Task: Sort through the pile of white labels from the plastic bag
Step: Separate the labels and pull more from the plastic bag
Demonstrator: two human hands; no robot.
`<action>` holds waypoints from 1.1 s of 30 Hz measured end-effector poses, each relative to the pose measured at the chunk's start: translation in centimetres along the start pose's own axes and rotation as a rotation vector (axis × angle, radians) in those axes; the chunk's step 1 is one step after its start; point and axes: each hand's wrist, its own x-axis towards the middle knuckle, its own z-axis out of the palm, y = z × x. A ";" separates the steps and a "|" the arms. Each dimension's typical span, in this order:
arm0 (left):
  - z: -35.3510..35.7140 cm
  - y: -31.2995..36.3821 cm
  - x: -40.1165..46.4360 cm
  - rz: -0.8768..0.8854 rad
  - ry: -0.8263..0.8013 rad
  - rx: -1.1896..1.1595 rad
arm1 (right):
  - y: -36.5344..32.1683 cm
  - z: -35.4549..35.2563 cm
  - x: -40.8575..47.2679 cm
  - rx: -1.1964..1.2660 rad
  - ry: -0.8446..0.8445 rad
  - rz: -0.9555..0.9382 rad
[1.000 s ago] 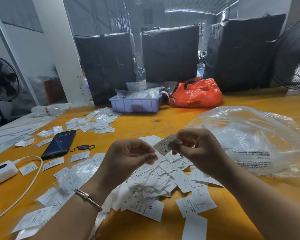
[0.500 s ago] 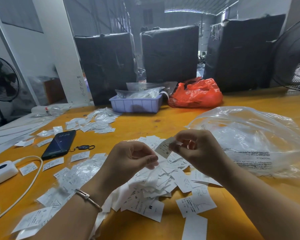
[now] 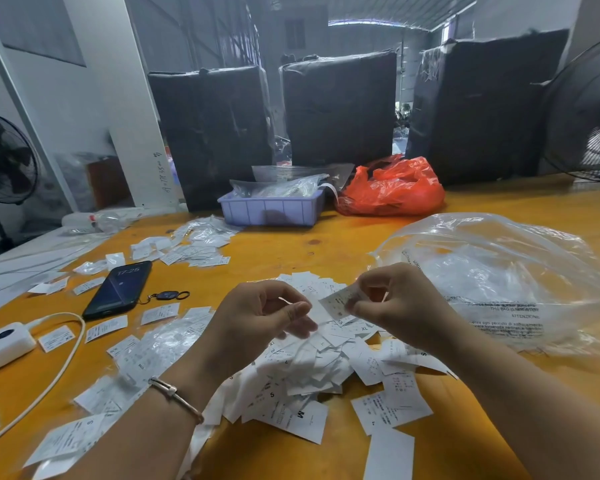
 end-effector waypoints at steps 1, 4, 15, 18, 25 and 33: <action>0.0 0.0 0.0 0.000 0.002 -0.006 | 0.1 -0.1 0.1 0.052 0.032 0.010; -0.2 0.2 -0.1 -0.001 0.000 -0.055 | 0.0 -0.4 0.3 0.244 0.161 0.041; -0.4 1.0 -0.1 0.031 0.133 -0.418 | -1.2 0.6 -0.4 0.317 0.132 0.020; -0.4 1.0 -0.2 0.039 0.146 -0.446 | -1.4 0.1 -0.2 0.347 0.139 -0.006; -0.3 1.1 -0.2 0.022 0.050 -0.490 | -1.7 0.0 -0.5 0.467 -0.182 -0.023; -0.3 1.1 -0.3 0.015 -0.054 -0.449 | -1.5 0.1 -0.4 0.495 -0.079 -0.098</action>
